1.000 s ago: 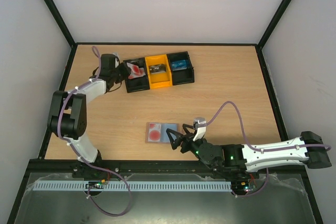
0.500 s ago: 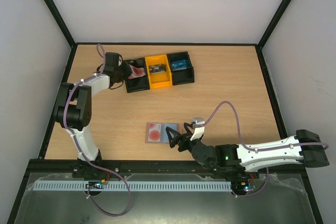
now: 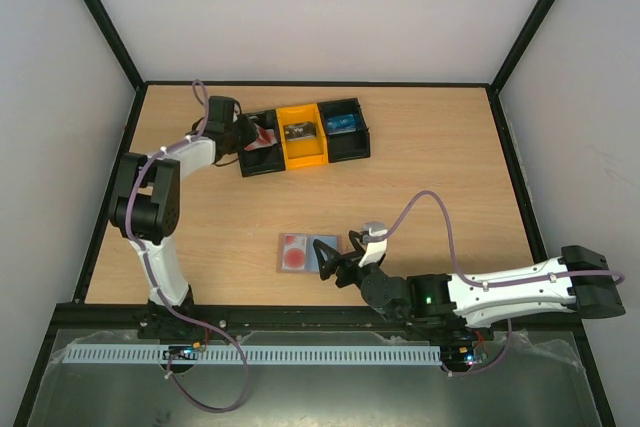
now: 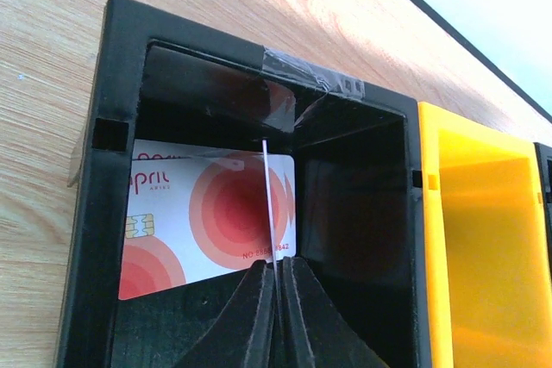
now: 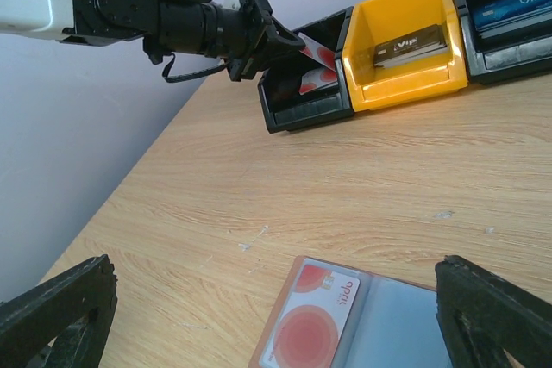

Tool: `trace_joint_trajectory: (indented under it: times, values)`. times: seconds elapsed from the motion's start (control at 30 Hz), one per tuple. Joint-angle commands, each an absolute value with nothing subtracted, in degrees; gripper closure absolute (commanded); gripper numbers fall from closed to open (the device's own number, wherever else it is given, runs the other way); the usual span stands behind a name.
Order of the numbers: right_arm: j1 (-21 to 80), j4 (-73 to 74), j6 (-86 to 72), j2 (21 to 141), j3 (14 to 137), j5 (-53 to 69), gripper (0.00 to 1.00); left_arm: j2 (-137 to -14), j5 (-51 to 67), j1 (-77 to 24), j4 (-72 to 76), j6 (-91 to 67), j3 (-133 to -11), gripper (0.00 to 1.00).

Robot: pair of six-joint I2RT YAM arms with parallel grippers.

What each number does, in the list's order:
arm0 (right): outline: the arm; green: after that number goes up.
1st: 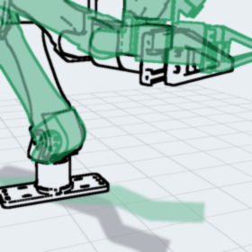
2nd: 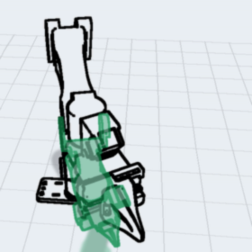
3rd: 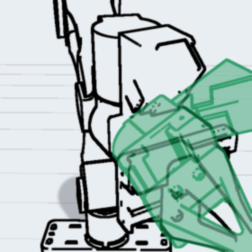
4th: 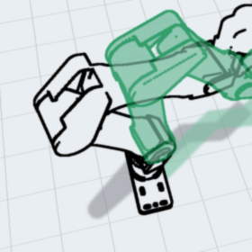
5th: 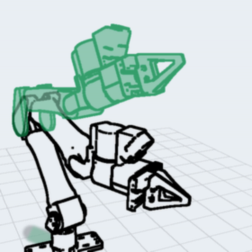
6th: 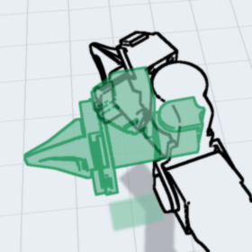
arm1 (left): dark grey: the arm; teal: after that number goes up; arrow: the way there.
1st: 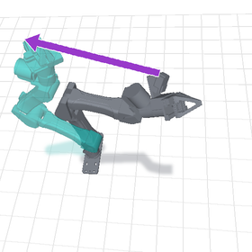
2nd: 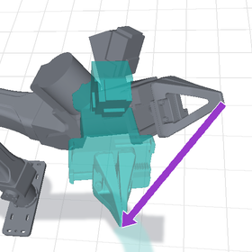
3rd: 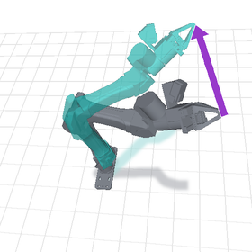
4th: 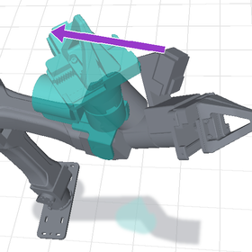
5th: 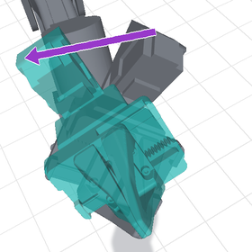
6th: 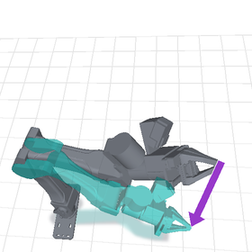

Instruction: Take the credit cards out of the card holder

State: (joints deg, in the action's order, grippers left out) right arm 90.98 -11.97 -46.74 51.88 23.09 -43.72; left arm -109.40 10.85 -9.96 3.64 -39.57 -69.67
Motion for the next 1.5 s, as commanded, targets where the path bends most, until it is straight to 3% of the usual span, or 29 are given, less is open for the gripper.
trace_joint_trajectory:
  times: [0.0, 0.3, 0.43, 0.83, 0.97, 1.47]
  values:
    - [90.9, -10.2, -45.3, 52.7, 25.7, -46.2, 0.02, -110.3, 9.4, -10.2, 1.5, -38.2, -72.2, 0.92]
    - [90.9, -9.5, -43.3, 53.8, 26.8, -45.1, 0.02, -111.3, 8.6, -10.4, 0.5, -38.2, -73.6, 0.9]
    - [90.9, -8.2, -43.8, 54.2, 27.5, -45.1, 0.02, -112.1, 8.2, -10.4, 0.1, -38.5, -74.4, 0.97]
    - [90.9, -8.7, -43.7, 53.8, 27.2, -44.1, 0.02, -112.3, 5.3, -11.0, 3.5, -40.3, -72.8, 0.97]
    - [90.9, -8.2, -43.9, 53.6, 27.3, -44.0, 0.02, -111.6, 5.2, -11.0, 4.0, -40.4, -72.2, 0.89]
    - [90.9, -7.6, -42.5, 55.3, 29.4, -39.5, 0.02, -109.7, 5.7, -11.3, -1.5, -39.3, -74.8, 0.73]
